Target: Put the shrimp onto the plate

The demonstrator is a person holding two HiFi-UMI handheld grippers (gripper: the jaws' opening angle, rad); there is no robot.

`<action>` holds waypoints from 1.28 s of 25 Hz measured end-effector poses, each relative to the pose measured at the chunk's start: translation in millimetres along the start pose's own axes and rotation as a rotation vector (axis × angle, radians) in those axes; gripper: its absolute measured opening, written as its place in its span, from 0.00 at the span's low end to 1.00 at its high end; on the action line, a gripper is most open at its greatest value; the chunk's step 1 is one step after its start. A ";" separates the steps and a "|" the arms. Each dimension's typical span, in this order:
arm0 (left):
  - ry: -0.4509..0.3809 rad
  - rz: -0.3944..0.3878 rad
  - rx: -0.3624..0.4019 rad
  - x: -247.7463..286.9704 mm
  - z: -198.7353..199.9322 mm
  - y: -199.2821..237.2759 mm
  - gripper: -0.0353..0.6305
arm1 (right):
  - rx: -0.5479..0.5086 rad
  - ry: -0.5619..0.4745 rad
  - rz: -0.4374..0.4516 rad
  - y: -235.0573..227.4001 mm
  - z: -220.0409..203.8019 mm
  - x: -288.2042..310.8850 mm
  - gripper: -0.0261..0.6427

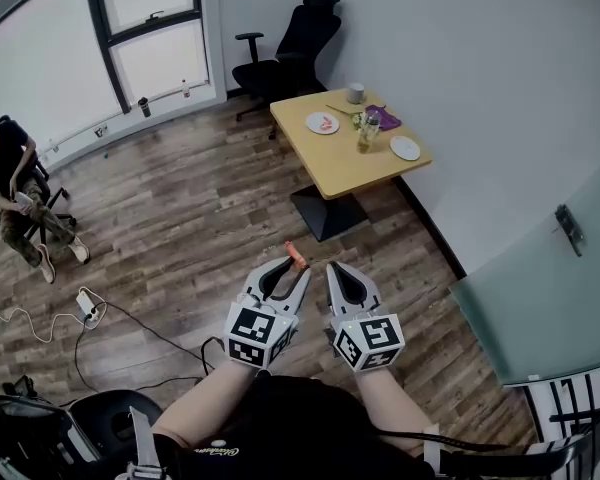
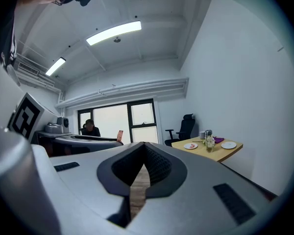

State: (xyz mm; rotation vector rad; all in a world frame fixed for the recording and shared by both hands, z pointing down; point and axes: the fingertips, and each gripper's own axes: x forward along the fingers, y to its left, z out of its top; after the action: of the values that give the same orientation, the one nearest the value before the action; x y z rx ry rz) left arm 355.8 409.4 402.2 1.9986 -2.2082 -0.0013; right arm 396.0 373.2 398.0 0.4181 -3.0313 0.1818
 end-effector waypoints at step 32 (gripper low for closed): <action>-0.004 -0.045 0.008 15.8 1.2 113.7 0.23 | -0.028 0.007 -0.055 24.0 -3.2 111.5 0.04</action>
State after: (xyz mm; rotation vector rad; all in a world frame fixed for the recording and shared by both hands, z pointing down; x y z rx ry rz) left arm 241.9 405.6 415.4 2.0538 -2.1684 -0.0016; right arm 282.5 367.0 408.8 0.4973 -3.0075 0.1363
